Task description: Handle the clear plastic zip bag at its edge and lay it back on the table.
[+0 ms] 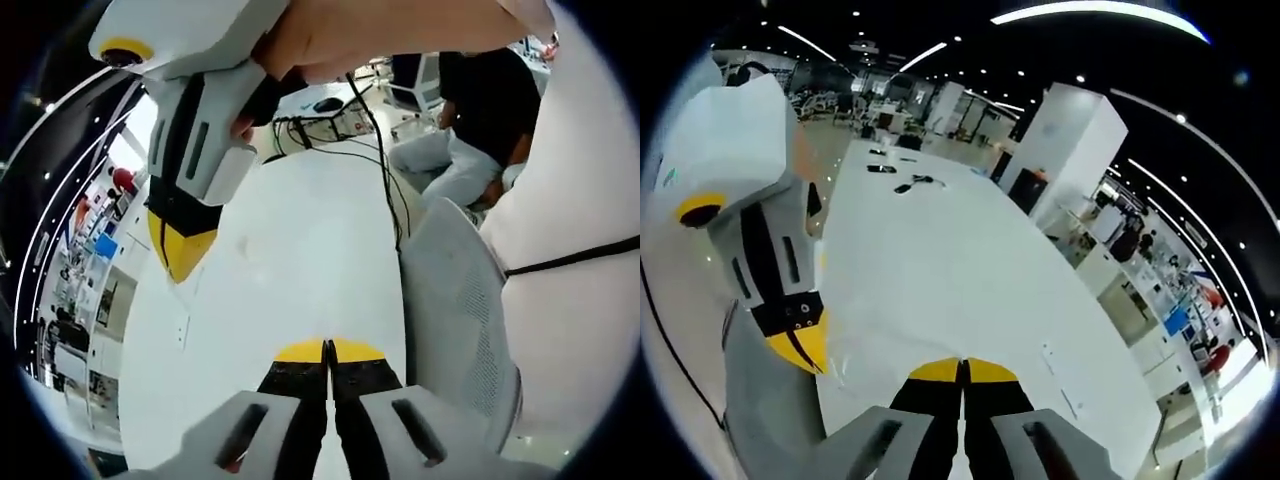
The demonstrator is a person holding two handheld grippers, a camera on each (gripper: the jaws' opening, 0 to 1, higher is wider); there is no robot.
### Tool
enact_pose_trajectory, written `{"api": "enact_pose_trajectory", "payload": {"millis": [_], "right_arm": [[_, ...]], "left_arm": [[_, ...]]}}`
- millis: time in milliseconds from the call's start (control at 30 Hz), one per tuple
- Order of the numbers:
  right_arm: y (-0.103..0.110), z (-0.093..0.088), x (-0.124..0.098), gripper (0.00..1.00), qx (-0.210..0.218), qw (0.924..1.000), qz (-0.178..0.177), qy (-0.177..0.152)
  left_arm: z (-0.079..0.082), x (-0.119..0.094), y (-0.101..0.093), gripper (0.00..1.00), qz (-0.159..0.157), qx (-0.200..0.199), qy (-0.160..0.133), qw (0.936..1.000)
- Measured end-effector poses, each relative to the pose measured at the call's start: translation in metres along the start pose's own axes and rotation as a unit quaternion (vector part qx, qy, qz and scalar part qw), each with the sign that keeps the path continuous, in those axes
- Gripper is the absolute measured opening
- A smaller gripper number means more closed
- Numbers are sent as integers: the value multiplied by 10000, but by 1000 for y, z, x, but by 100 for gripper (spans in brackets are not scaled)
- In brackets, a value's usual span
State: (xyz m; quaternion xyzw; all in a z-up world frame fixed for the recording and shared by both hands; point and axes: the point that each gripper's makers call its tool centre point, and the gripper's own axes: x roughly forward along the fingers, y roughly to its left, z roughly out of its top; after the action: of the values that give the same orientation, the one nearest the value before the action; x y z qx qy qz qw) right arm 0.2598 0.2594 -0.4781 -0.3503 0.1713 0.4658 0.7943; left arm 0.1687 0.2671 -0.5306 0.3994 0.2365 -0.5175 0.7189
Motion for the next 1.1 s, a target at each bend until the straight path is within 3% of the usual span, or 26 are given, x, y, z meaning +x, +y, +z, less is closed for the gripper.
{"api": "enact_pose_trajectory", "payload": {"millis": [300,1100], "right_arm": [[2,-1,-1,0,-31,9999,-89,-62],[5,4,5,0,-561,9984,26,-65]], "left_arm": [[-5,3,-1,0,-18,-69,9,10000],[4,-6,34,1,525,-99,-350,9980]]}}
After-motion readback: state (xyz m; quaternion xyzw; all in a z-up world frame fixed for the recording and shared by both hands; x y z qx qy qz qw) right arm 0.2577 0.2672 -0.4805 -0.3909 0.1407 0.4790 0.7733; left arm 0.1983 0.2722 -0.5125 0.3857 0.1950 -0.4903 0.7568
